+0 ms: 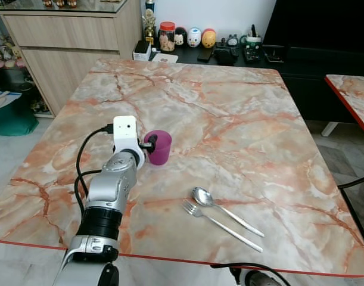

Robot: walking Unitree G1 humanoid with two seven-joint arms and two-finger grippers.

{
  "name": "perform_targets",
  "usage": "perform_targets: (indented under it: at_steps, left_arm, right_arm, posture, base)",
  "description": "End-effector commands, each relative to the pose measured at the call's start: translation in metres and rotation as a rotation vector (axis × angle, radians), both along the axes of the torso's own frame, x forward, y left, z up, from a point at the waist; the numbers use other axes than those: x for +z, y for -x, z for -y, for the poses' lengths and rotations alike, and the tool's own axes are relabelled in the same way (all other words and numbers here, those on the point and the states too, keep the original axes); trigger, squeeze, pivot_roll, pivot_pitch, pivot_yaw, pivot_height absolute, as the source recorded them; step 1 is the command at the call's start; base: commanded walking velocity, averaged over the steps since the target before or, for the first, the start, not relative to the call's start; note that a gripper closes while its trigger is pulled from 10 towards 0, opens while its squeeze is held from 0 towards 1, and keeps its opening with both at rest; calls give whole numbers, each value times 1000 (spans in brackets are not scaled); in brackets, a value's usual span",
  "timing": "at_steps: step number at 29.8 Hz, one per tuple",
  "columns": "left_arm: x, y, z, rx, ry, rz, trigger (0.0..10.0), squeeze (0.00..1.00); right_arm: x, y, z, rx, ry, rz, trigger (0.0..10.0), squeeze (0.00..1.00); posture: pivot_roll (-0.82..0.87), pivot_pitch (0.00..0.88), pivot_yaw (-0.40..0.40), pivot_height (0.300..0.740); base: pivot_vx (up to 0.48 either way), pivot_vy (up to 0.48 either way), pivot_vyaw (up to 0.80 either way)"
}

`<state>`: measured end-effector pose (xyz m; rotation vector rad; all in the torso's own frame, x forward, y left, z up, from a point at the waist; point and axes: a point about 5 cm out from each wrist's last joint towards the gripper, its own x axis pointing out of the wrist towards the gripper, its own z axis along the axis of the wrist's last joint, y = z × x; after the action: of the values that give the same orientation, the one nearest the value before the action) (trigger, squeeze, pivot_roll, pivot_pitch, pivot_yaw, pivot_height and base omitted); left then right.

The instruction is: Setting the table

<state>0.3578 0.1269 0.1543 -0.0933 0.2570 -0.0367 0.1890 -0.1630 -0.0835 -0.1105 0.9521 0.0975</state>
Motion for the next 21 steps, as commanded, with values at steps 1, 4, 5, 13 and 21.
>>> perform_targets:
  at_steps: [1, 4, 5, 13, 21]
  left_arm:
    - [-5, 0, 3, -7, -18, -26, 7020, 0]
    - [-5, 0, 3, -7, -18, -27, 7020, 0]
    - [-5, 0, 3, -7, -18, -27, 7020, 0]
    - [-5, 0, 3, -7, -18, -27, 7020, 0]
    - [-5, 0, 3, -7, -18, -27, 7020, 0]
  right_arm:
    - [1, -2, 2, -4, 3, 0, 10000, 0]
    - [1, -2, 2, -4, 3, 0, 10000, 0]
    - [1, -2, 2, -4, 3, 0, 10000, 0]
    - [1, -2, 2, -4, 3, 0, 10000, 0]
    - [1, -2, 2, -4, 3, 0, 10000, 0]
  posture:
    - [76, 0, -50, 740]
    - [76, 0, -50, 740]
    - [76, 0, -50, 740]
    - [76, 0, -50, 740]
    - [76, 0, -50, 740]
  base:
    - [0, 0, 0]
    - [0, 0, 0]
    - [0, 0, 0]
    - [0, 0, 0]
    - [0, 0, 0]
